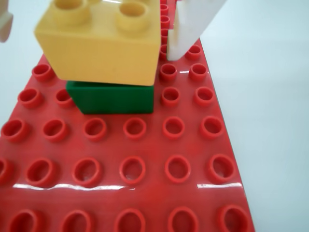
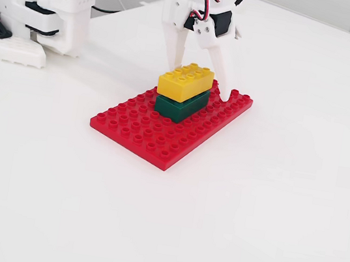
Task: Put yellow lego brick onto the green one
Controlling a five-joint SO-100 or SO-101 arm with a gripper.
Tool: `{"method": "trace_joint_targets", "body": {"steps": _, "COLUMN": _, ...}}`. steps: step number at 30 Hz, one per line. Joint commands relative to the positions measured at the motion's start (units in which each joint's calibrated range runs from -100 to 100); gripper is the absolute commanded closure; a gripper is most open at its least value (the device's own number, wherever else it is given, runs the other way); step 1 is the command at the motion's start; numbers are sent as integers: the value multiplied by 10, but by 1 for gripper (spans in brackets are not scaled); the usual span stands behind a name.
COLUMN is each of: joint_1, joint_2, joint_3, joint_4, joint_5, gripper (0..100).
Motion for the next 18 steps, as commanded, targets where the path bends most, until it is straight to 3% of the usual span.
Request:
{"method": "trace_joint_targets", "body": {"steps": 1, "joint_1": -3, "joint_2": -41, "joint_3": -12, "joint_4": 4, "joint_5": 2, "gripper": 67}}
{"method": "trace_joint_targets", "body": {"steps": 18, "joint_1": -2, "joint_2": -212, "joint_3": -4, "joint_4": 129, "joint_5": 1, "gripper": 67}}
